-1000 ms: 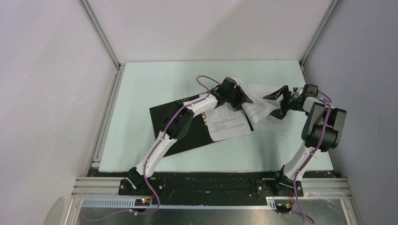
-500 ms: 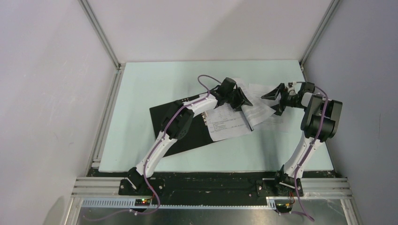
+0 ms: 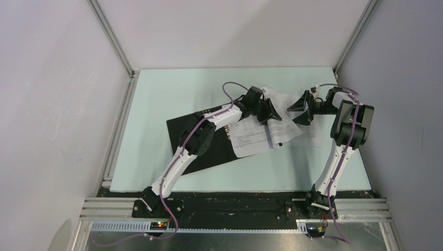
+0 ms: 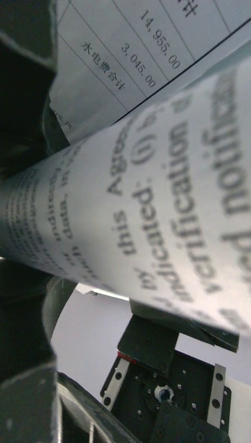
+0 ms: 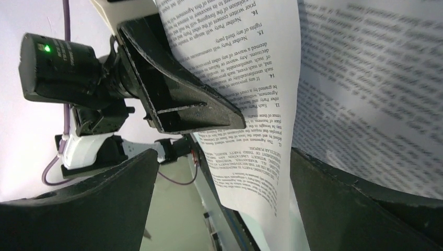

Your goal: Put the files into the folder

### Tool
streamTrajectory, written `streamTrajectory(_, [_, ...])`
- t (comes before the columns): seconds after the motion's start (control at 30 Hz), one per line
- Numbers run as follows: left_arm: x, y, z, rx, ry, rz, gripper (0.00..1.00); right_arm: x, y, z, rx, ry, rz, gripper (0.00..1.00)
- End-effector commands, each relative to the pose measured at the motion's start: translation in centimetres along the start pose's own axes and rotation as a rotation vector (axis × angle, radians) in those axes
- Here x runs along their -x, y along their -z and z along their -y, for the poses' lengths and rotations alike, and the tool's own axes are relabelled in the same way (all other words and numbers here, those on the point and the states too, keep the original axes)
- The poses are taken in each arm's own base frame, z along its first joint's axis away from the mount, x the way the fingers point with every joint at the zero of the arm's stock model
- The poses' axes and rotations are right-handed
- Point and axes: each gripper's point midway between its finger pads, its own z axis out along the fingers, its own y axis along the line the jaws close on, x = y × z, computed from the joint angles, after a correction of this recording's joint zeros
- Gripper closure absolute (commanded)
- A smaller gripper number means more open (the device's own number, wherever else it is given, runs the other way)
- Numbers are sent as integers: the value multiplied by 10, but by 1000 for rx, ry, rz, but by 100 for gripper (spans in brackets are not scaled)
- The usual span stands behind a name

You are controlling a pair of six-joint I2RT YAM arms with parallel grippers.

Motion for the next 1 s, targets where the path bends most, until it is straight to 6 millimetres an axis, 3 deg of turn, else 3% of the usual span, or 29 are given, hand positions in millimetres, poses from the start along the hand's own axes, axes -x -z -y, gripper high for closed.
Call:
streamTrajectory(0.0, [8,15,47,-119,-107,12,51,-15,-7,-11,40,8,-64,2])
streamTrajectory(0.33, [6,25,78,-240,-167,-2,51,-13,-6,10,-28,-54,-48,3])
streamTrajectory(0.43, [5,27,88,-279,-189,-7,50,-18,-6,6,10,-67,-57,5])
streamTrajectory(0.63, [-2,27,89,-296,-189,-42,45,-18,-13,-19,139,-68,-70,12])
streamTrajectory(0.77, [-5,28,90,-303,-192,-52,43,-16,-17,-20,144,-61,-75,11])
streamTrajectory(0.97, [-1,23,77,-254,-189,-30,36,-14,-11,-22,147,-59,-60,21])
